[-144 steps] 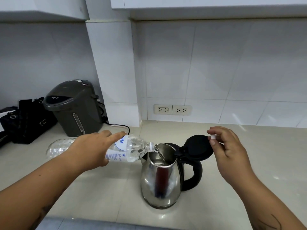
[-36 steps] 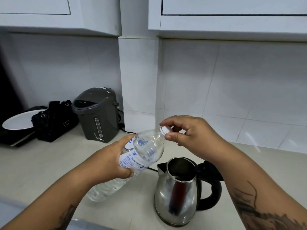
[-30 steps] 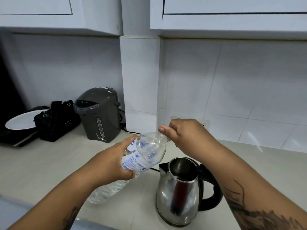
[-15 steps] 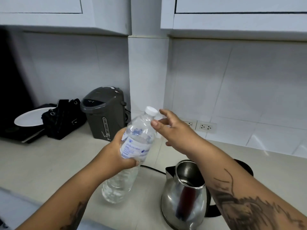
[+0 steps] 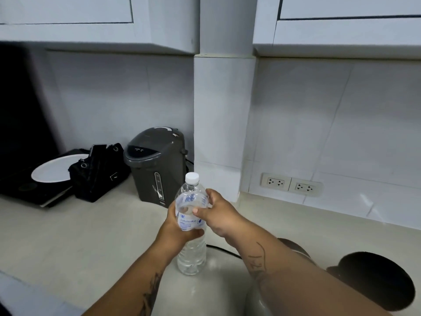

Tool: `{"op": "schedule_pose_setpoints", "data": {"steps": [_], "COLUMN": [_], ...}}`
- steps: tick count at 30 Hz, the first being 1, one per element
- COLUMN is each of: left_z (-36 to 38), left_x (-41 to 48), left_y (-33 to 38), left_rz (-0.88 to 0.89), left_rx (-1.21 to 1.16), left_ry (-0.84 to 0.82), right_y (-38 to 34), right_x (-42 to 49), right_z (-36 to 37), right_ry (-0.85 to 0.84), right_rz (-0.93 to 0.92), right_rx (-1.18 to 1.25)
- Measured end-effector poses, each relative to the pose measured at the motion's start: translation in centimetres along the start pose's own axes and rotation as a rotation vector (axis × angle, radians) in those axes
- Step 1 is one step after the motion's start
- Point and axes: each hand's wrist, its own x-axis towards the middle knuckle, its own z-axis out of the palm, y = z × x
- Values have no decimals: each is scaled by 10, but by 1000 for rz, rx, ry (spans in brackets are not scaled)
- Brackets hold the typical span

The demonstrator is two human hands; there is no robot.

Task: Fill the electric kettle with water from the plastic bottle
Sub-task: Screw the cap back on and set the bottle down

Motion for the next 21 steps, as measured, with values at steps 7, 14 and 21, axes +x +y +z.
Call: {"op": "schedule_pose_setpoints", "data": {"steps": [7,14,21], "left_z": [16,14,22], "left_x": [18,-2,-82], "left_y": [-9,1,-10], "left_rz": [10,-109,-706], "left_rx": [-33,-103,-325], "left_ry": [16,-57,66], "right_y": [12,0,-39], "right_x": [10,-11,-111], "right_z": [3,-17,-127], "right_ry": [32,-11,277], "right_rz": [5,19,-219], "right_rx": [-43,-70,-63]}}
